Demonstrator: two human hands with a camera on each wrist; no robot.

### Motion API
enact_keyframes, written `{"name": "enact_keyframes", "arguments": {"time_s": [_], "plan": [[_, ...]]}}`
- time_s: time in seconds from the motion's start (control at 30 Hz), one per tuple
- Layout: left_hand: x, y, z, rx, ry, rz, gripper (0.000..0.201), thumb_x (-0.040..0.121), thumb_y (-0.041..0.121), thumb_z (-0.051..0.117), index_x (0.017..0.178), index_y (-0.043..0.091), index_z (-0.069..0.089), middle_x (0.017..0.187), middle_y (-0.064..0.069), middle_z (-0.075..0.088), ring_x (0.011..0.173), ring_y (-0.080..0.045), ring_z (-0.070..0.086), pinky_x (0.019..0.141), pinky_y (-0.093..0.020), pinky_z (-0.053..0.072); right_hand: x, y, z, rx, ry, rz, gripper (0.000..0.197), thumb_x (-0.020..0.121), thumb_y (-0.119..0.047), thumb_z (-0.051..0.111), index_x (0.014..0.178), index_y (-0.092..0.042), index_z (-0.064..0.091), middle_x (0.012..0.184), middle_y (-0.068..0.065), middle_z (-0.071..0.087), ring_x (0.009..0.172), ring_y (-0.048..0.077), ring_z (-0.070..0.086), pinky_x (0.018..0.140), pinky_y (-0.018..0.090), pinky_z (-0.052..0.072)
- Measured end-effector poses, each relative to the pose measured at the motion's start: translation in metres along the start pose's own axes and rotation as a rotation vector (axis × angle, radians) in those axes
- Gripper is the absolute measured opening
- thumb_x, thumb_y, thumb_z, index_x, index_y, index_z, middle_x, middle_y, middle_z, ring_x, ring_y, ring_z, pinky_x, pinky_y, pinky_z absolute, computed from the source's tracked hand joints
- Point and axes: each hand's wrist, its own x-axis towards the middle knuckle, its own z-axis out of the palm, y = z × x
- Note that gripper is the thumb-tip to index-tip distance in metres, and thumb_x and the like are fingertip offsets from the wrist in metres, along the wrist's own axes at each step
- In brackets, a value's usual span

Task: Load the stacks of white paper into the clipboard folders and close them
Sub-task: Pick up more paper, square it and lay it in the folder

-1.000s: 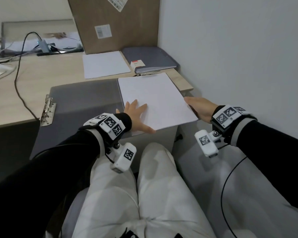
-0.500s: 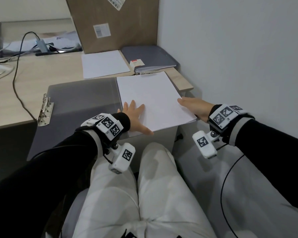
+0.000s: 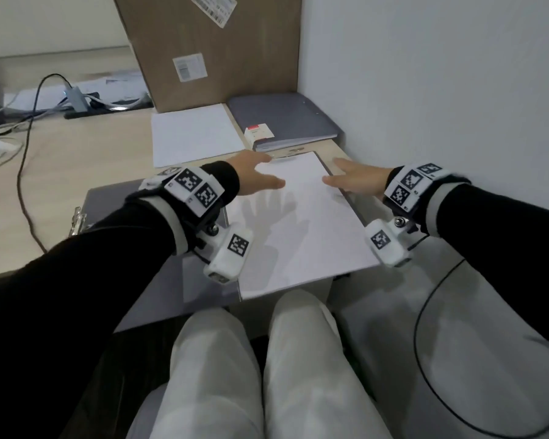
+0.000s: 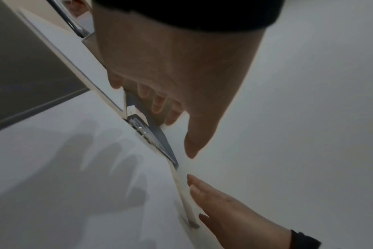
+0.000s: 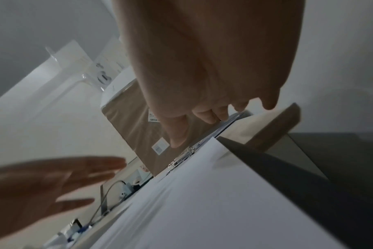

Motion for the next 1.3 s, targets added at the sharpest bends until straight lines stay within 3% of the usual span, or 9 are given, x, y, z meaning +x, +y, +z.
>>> {"name": "enact_keyframes", "arguments": {"time_s": [0.17, 0.3, 0.5, 0.6, 0.73, 0.9, 0.97, 1.07, 1.3], "plan": [[0.060, 0.015, -0.012, -0.016, -0.035, 0.021, 0.065, 0.091, 0.034, 0.054, 0.148, 0.016, 0.028, 0.156, -0.004, 0.027, 0.145, -0.021, 0.024, 0.117, -0.029, 0.018, 0.050, -0.015, 0.003, -0.152, -0.033, 0.008, 0.095, 0.089, -0.063, 0.037, 0.151, -0.012, -0.013, 0.162, 0.003, -0.012, 0.149, 0.023, -0.012, 0.121, 0.044, -0.002], [0.097, 0.026, -0.002, -0.037, -0.066, 0.011, 0.059, 0.094, 0.020, 0.049, 0.148, 0.015, 0.028, 0.155, -0.005, 0.030, 0.143, -0.023, 0.028, 0.115, -0.027, 0.022, 0.061, -0.024, 0.015, -0.145, -0.014, 0.005, 0.095, 0.092, -0.056, 0.039, 0.149, -0.004, -0.016, 0.161, 0.007, -0.016, 0.148, 0.028, -0.013, 0.119, 0.040, -0.001], [0.136, 0.034, 0.018, 0.085, -0.071, 0.033, 0.039, 0.092, 0.010, 0.040, 0.131, 0.008, 0.044, 0.136, -0.013, 0.052, 0.122, -0.030, 0.051, 0.100, -0.033, 0.040, 0.077, -0.017, 0.029, -0.257, -0.011, 0.029, 0.096, 0.087, -0.067, 0.033, 0.151, -0.011, -0.012, 0.161, 0.001, -0.018, 0.150, 0.021, -0.009, 0.116, 0.056, 0.004], [0.149, 0.035, 0.025, 0.056, -0.054, 0.058, 0.037, 0.093, 0.009, 0.039, 0.130, 0.006, 0.046, 0.133, -0.010, 0.054, 0.122, -0.027, 0.051, 0.096, -0.028, 0.039, 0.082, -0.015, 0.030, -0.270, -0.022, 0.040, 0.096, 0.086, -0.070, 0.032, 0.152, -0.014, -0.011, 0.161, -0.002, -0.018, 0.149, 0.018, -0.011, 0.116, 0.057, 0.004], [0.155, 0.029, 0.019, -0.126, 0.095, 0.097, 0.044, 0.092, 0.022, 0.051, 0.136, 0.015, 0.048, 0.133, -0.002, 0.058, 0.124, -0.020, 0.052, 0.105, -0.028, 0.037, 0.084, -0.015, 0.028, -0.261, -0.030, 0.051, 0.095, 0.086, -0.068, 0.033, 0.151, -0.016, -0.012, 0.160, -0.003, -0.019, 0.149, 0.017, -0.012, 0.116, 0.057, 0.003], [0.147, 0.003, -0.014, 0.044, 0.345, 0.060, 0.025, 0.088, 0.024, 0.053, 0.099, 0.014, 0.074, 0.106, -0.005, 0.072, 0.101, -0.025, 0.064, 0.087, -0.029, 0.046, 0.080, -0.017, 0.027, -0.248, -0.037, 0.055, 0.095, 0.087, -0.068, 0.033, 0.152, -0.015, -0.012, 0.160, -0.002, -0.020, 0.149, 0.018, -0.013, 0.116, 0.056, 0.001], [0.140, -0.013, -0.021, 0.237, 0.291, 0.015, 0.028, 0.088, 0.025, 0.049, 0.096, 0.012, 0.073, 0.105, -0.008, 0.072, 0.099, -0.030, 0.063, 0.086, -0.031, 0.046, 0.078, -0.018, 0.026, -0.252, -0.034, 0.058, 0.094, 0.088, -0.066, 0.033, 0.152, -0.015, -0.012, 0.160, -0.002, -0.019, 0.149, 0.018, -0.013, 0.116, 0.055, 0.001], [0.127, -0.029, -0.021, 0.484, 0.129, -0.007, 0.034, 0.094, 0.025, 0.039, 0.114, 0.020, 0.066, 0.118, -0.007, 0.065, 0.104, -0.029, 0.059, 0.094, -0.036, 0.041, 0.075, -0.021, 0.025, -0.249, -0.034, 0.060, 0.093, 0.088, -0.065, 0.034, 0.152, -0.014, -0.011, 0.160, -0.002, -0.019, 0.149, 0.018, -0.012, 0.116, 0.053, 0.001], [0.113, -0.031, -0.003, 0.474, -0.145, -0.110, 0.039, 0.101, 0.014, 0.022, 0.134, 0.002, 0.039, 0.132, -0.019, 0.052, 0.121, -0.032, 0.051, 0.098, -0.032, 0.038, 0.076, -0.020, 0.025, -0.259, -0.051, 0.070, 0.093, 0.088, -0.066, 0.032, 0.151, -0.016, -0.013, 0.160, -0.002, -0.020, 0.149, 0.017, -0.014, 0.116, 0.054, 0.000]]}}
